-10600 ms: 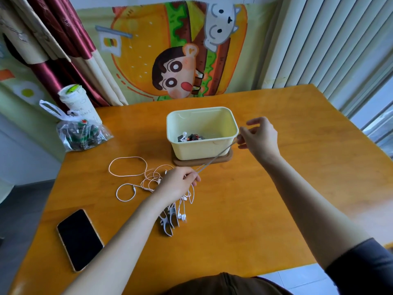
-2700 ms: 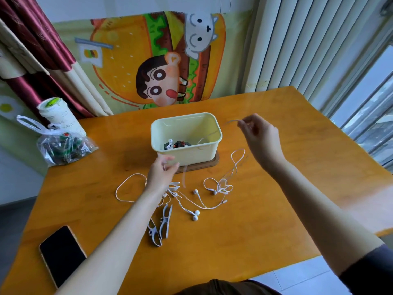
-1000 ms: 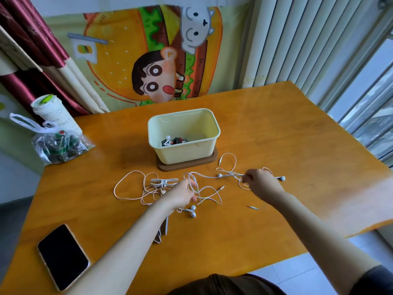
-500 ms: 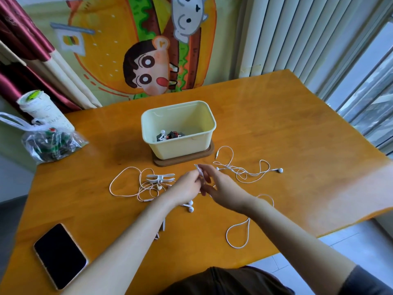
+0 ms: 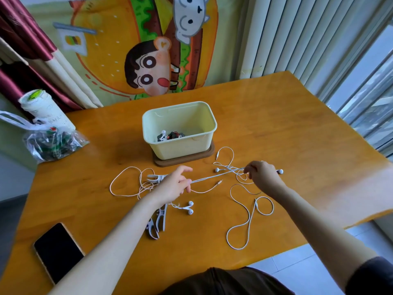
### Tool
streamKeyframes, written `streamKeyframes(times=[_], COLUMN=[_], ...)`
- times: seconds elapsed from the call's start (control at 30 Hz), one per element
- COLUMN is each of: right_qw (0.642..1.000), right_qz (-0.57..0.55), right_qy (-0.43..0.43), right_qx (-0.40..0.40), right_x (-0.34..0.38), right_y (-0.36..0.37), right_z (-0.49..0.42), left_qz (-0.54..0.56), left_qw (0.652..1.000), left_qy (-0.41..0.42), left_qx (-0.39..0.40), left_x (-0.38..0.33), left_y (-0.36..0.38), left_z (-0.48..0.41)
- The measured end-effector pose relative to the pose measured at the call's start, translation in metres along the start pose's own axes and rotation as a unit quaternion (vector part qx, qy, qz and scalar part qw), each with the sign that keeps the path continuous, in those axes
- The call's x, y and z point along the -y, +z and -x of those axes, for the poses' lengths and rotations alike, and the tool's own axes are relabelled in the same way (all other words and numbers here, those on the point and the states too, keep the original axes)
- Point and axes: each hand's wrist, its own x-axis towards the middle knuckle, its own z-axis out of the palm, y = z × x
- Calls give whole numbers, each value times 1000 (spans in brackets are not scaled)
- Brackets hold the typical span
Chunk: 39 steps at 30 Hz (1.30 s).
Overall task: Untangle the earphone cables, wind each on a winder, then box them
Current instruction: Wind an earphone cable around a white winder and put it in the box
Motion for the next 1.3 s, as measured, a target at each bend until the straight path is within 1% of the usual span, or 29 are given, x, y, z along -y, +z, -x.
streamKeyframes(times=[0.07, 0.13, 0.2, 0.27, 0.3, 0.33, 0.37, 0.43, 0.47, 0.53, 0.57, 0.67, 0.7, 0.77, 0.83, 0.9, 0.97, 1.1, 1.2, 1.27, 1.3], right_qw=[998, 995, 991, 986, 986, 991, 996, 990, 981, 968, 966, 968, 969, 973, 981, 987, 991, 993, 996, 996, 993], right_qz=[7, 9, 33, 89, 110, 110, 82, -6, -40, -88, -100, -68, -60, -54, -52, -44, -34, -24, -6, 33, 76], right_qy=[41, 77, 110, 132, 112, 66, -3, -138, -178, -195, -191, -206, -211, -203, -177, -149, -127, -116, -93, -75, -71], right_qx=[-44, -67, -61, -49, -47, -47, -38, 23, 65, 131, 144, 124, 115, 96, 63, 31, 16, 15, 0, 29, 55], right_x=[-9, -18, -24, -22, -16, -8, 4, 32, 47, 67, 72, 71, 70, 65, 57, 45, 34, 20, 11, 6, 6], right_y=[-1, -5, -7, -9, -8, -5, 0, 13, 21, 29, 29, 22, 20, 16, 11, 5, 2, 8, 13, 15, 16], right_z=[-4, -6, -6, -1, 3, 6, 11, 25, 33, 45, 47, 41, 39, 37, 31, 24, 19, 17, 16, 15, 16], left_qz=[-75, -107, -106, -113, -116, -117, -115, -106, -105, -95, -79, 13, 21, 9, -15, -38, -53, -76, -53, -37, -32], left_qw=[997, 994, 994, 993, 992, 992, 993, 994, 994, 995, 996, 999, 999, 1000, 1000, 999, 998, 996, 998, 999, 999], left_qy=[7, -5, -26, -43, -42, -35, -22, 5, 16, 29, 30, 22, 19, 16, 13, 2, -6, -14, -16, -15, -15], left_qx=[16, 15, 12, 4, -1, -5, -8, -9, -10, -17, -22, -33, -31, -10, 11, 19, 25, 44, 24, 3, -8], left_x=[-3, -2, 2, 2, -1, -6, -12, -26, -32, -39, -39, -34, -31, -22, -11, 1, 9, 12, 14, 13, 10], left_y=[3, 4, 4, 5, 7, 10, 13, 19, 22, 24, 23, 20, 18, 17, 16, 14, 13, 11, 8, 7, 7], left_z=[-1, -1, -1, -1, -1, -2, -2, -4, -6, -8, -8, -5, -4, -2, 0, 3, 5, 7, 6, 7, 7])
